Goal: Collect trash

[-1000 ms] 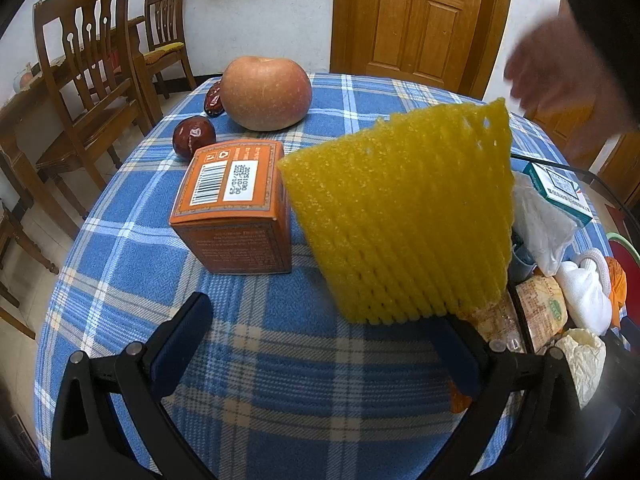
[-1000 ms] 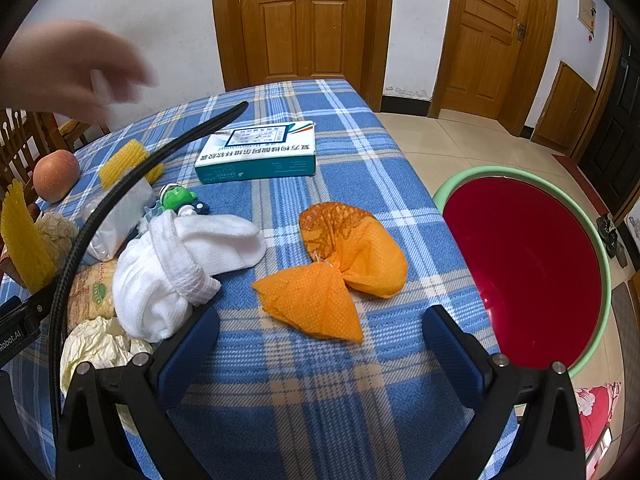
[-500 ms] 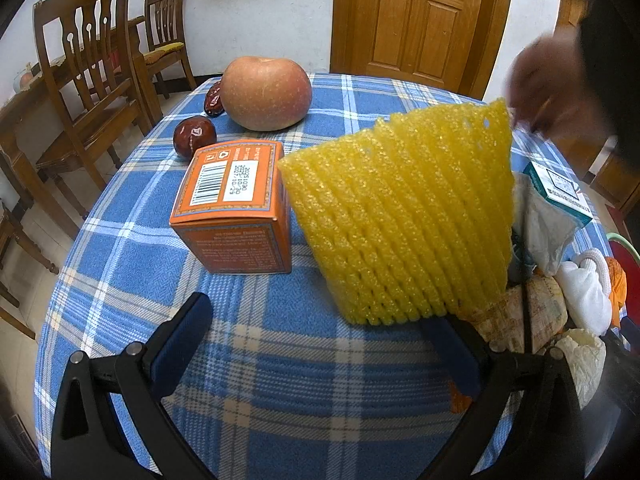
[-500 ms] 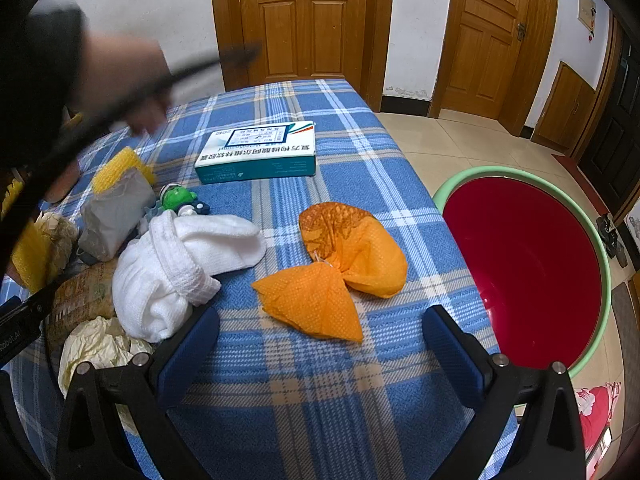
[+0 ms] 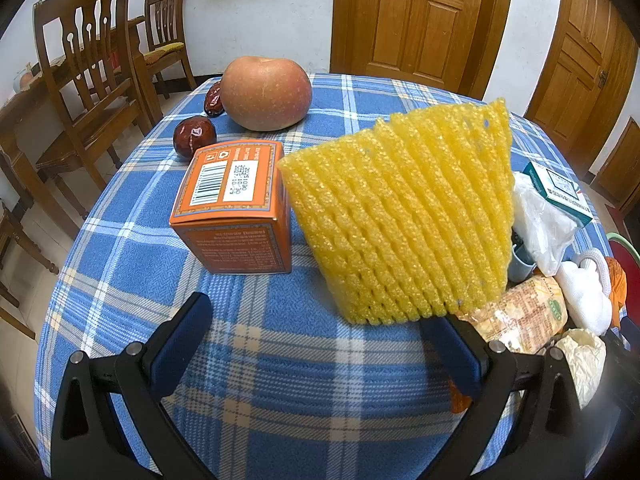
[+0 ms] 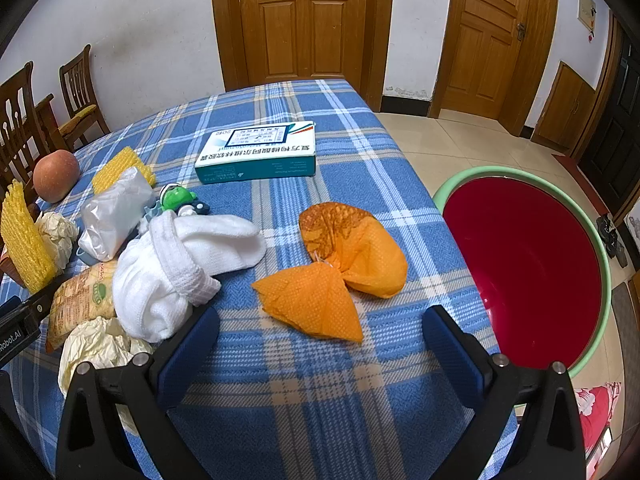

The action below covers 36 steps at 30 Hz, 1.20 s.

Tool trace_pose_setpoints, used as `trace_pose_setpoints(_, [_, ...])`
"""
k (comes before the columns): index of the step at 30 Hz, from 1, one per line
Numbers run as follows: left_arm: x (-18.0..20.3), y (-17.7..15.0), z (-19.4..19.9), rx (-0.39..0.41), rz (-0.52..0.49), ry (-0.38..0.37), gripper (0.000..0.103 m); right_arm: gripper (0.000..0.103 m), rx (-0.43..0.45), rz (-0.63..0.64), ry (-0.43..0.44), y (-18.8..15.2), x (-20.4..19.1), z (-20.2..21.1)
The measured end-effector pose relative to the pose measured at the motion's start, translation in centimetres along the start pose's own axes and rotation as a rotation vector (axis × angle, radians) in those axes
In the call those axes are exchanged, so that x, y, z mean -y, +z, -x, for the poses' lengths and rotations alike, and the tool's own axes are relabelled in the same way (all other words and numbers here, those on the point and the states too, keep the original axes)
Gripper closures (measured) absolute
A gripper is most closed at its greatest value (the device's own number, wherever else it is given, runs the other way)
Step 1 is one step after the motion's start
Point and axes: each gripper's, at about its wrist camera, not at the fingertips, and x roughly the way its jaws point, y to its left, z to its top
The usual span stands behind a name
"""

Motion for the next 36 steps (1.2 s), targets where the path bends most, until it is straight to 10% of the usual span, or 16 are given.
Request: trace_pose_setpoints(36, [0.01, -0.03, 0.02, 0.000, 0.000, 0.000, 0.001, 0.000, 0.000, 0.000, 0.000, -0.01, 0.01, 0.01])
